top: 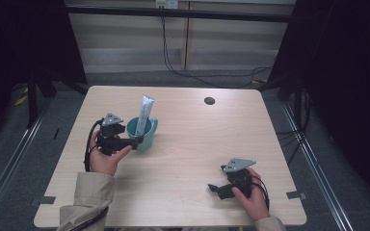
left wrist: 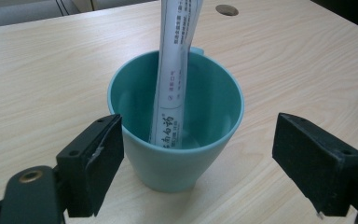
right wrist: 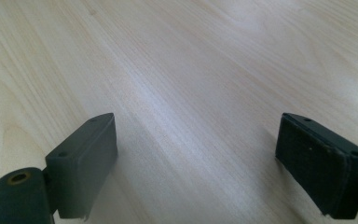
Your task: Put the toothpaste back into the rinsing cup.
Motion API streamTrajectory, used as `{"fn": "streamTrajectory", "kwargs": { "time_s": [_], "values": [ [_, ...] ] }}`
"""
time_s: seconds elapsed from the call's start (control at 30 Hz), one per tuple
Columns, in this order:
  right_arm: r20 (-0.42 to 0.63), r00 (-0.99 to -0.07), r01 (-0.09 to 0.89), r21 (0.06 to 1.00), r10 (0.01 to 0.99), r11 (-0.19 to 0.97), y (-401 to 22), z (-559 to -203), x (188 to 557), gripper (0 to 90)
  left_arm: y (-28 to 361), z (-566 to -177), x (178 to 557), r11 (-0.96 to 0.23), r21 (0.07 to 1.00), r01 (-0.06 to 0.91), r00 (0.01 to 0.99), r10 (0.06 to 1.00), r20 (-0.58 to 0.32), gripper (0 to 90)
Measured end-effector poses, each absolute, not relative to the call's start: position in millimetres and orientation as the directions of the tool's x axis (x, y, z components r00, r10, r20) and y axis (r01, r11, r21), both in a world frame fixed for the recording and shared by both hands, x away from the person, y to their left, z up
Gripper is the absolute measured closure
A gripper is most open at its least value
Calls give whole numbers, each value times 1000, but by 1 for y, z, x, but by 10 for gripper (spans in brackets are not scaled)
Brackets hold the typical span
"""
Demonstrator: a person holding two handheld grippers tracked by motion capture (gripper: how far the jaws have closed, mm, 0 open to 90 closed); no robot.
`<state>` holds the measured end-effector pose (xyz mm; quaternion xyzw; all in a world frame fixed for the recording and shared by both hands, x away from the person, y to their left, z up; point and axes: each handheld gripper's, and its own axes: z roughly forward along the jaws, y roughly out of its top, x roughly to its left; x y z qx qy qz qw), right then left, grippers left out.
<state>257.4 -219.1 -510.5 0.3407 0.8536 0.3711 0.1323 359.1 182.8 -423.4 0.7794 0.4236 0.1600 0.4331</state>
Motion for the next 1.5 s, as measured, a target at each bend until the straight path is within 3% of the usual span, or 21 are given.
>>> {"fn": "streamTrajectory", "kwargs": {
  "time_s": [0.87,1.5],
  "values": [
    [27,-733,483,724,680,492,-219,-511,257,120,187,-455,339,-271,810,521,618,774,-138,161],
    [27,-733,484,723,679,493,-219,-510,257,119,185,-490,321,-347,773,531,646,756,-105,160]
  ]
}}
